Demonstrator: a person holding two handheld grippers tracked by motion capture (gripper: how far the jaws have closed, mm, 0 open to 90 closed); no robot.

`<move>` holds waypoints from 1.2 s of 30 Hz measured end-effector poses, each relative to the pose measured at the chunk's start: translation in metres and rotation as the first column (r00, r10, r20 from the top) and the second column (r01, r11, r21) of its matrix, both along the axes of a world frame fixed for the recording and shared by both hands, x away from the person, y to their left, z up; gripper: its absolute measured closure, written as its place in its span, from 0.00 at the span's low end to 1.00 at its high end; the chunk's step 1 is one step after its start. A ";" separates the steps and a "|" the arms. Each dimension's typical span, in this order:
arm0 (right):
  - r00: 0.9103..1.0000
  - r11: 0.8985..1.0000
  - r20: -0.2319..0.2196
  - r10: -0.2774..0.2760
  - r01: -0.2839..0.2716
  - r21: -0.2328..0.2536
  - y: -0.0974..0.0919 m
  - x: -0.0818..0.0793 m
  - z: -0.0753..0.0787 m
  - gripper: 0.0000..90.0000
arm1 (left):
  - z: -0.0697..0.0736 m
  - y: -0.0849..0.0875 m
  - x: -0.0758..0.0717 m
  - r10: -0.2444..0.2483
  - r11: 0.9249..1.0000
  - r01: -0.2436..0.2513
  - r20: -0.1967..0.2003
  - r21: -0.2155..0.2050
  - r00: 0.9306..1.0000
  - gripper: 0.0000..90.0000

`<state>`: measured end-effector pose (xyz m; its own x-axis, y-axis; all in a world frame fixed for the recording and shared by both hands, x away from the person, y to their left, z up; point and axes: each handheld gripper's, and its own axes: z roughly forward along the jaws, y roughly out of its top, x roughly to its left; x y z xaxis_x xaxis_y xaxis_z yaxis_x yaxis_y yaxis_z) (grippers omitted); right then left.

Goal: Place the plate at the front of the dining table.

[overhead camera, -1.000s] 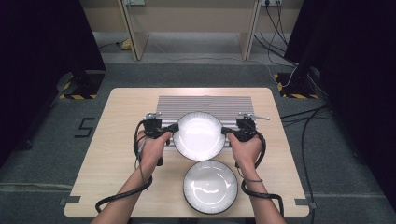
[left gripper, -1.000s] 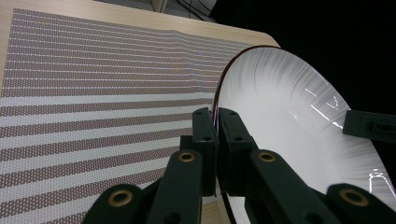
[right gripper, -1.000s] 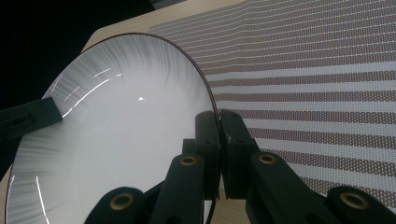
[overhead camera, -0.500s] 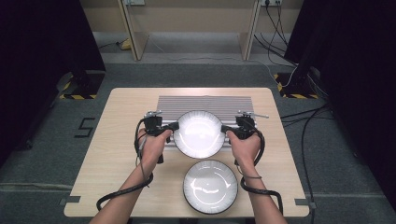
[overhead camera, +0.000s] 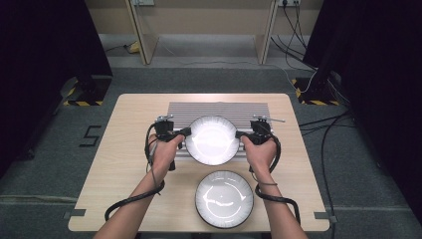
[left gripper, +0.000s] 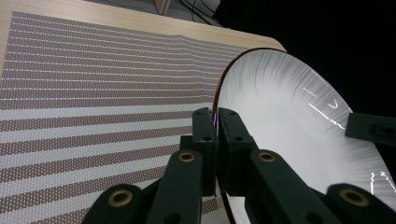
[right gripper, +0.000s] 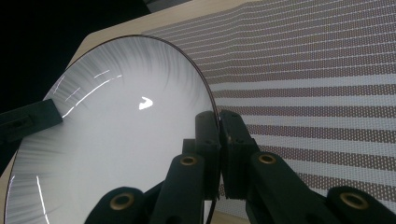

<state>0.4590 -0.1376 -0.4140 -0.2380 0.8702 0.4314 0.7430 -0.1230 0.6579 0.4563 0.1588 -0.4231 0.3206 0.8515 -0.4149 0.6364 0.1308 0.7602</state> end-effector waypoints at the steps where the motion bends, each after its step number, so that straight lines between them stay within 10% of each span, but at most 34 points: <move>1: 1.000 1.000 -0.003 -0.003 0.003 0.001 0.000 0.001 0.000 0.97 | 0.000 0.000 0.001 0.001 1.000 -0.001 0.001 0.000 1.000 0.95; 36: 1.000 1.000 -0.014 -0.017 0.017 -0.005 0.005 0.026 -0.010 0.97 | -0.014 0.001 0.026 0.024 1.000 -0.024 -0.003 -0.001 1.000 0.95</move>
